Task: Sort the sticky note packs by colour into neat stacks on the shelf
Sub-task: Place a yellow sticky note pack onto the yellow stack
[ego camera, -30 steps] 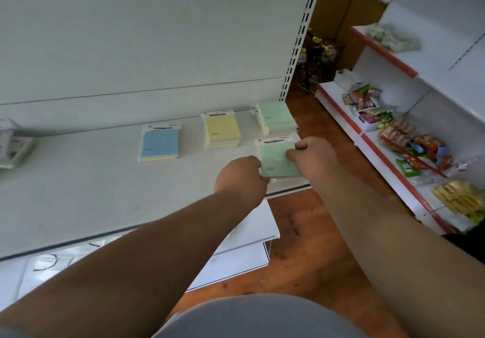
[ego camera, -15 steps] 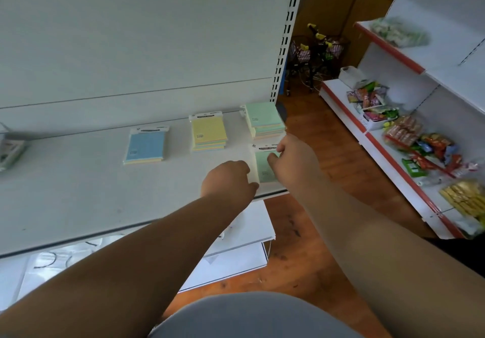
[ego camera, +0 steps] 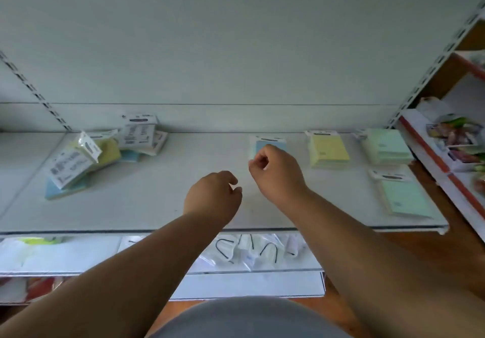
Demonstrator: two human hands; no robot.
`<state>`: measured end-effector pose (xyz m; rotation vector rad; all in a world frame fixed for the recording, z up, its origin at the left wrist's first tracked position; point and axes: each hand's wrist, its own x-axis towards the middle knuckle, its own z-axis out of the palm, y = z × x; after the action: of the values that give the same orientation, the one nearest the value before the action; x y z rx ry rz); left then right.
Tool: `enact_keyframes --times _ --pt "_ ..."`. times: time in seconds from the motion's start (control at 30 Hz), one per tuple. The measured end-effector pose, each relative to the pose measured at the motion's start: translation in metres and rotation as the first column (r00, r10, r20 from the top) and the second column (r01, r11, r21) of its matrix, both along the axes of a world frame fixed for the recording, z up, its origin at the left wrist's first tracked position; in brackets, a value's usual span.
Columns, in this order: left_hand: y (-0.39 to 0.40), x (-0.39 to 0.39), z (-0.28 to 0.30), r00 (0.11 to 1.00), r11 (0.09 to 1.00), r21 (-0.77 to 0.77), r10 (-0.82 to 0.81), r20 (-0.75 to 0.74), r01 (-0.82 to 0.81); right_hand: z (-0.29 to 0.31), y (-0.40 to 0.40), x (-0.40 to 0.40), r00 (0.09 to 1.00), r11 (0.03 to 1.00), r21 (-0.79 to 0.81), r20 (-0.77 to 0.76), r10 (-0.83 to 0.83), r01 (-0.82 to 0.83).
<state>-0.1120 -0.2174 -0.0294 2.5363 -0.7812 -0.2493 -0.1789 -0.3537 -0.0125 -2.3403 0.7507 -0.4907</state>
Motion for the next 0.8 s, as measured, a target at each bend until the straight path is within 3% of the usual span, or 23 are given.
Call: enact_keyframes --times 0.2,0.37,0.5,0.57,0.67,0.8 --pt "0.100 0.095 0.005 0.991 0.992 -0.031 0.122 0.048 -0.121 -0.013 0.096 0.102 0.992 0.987 0.108 -0.016 0.124 -0.122" --pt "0.142 0.140 0.008 0.997 0.997 -0.068 0.052 0.057 -0.048 -0.016 0.138 0.163 0.998 0.878 0.479 -0.035 0.046 -0.024" --pt "0.140 0.166 0.002 0.997 0.998 -0.035 -0.052 0.055 0.054 -0.011 0.141 0.196 0.999 0.835 0.549 -0.038 0.011 0.012" --pt "0.132 0.176 -0.001 0.997 0.997 -0.005 -0.075 -0.021 0.075 -0.007 0.140 0.207 0.999 0.786 0.618 -0.037 0.021 0.006" --pt "0.120 0.187 -0.003 0.971 0.999 -0.041 -0.024 -0.237 0.014 -0.005 0.141 0.218 0.999 0.596 0.802 -0.009 -0.040 0.031" --pt "0.121 0.193 0.002 0.920 0.965 -0.194 0.092 -0.382 -0.177 -0.002 0.140 0.223 0.970 0.195 0.978 -0.032 -0.240 0.080"
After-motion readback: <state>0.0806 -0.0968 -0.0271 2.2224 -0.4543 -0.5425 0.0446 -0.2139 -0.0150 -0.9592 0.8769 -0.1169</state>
